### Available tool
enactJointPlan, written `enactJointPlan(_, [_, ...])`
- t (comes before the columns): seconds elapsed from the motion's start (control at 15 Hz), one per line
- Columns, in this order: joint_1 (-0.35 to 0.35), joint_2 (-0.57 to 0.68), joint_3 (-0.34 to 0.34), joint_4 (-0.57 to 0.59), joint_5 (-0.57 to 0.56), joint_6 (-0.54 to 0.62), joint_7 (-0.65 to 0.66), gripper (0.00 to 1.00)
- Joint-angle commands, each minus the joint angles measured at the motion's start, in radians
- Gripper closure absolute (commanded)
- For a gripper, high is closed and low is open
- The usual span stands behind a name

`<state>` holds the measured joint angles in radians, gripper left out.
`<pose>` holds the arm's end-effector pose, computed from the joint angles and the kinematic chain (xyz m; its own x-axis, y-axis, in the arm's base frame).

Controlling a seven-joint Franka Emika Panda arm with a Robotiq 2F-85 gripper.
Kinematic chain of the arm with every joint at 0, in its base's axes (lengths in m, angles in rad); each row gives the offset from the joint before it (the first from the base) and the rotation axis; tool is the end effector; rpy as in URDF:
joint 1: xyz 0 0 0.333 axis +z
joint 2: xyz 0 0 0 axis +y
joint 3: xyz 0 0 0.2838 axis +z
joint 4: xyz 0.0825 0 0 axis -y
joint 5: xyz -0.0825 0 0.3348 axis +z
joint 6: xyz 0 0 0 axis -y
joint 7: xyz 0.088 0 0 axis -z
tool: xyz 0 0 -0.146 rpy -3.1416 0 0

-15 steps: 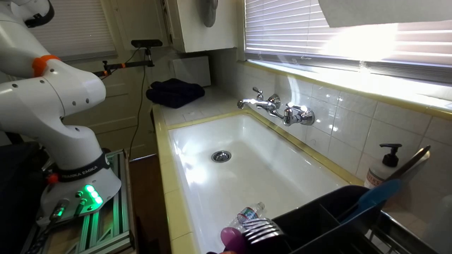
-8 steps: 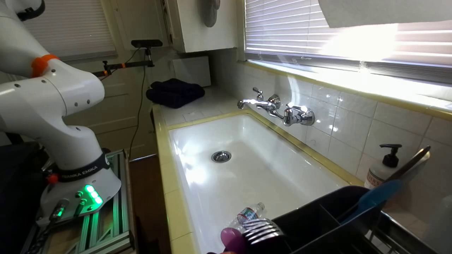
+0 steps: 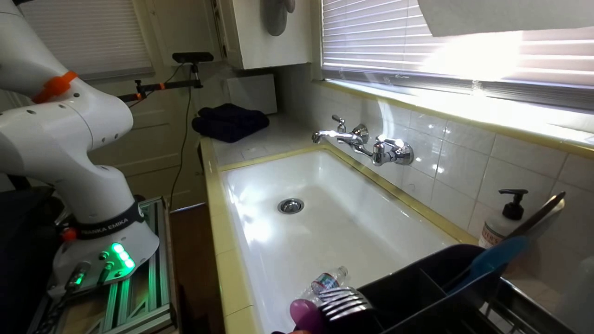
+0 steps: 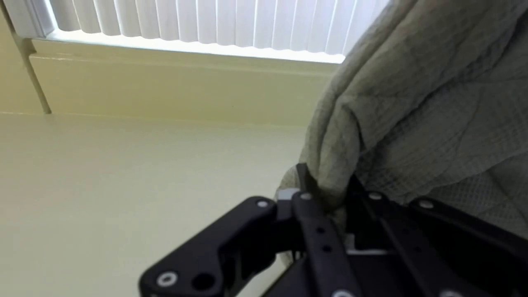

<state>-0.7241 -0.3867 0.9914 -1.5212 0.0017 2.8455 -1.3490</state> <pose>0.4158 0.2755 0.8525 -0.2231 0.9699 -0.0976 0.0035 0.1009 0.9949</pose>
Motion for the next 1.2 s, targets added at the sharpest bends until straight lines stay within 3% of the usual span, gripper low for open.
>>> enactJointPlan(0.0, [0.141,0.086,-0.080,-0.007,-0.217,0.024,0.158,0.96])
enactJointPlan(0.53, [0.499,0.184,-0.362,-0.012,-0.488,-0.003,0.374,0.96])
enactJointPlan(0.87, [0.685,0.207,-0.522,-0.028,-0.541,-0.022,0.434,0.96])
enactJointPlan(1.13, [0.780,0.197,-0.606,-0.061,-0.539,-0.033,0.433,0.96])
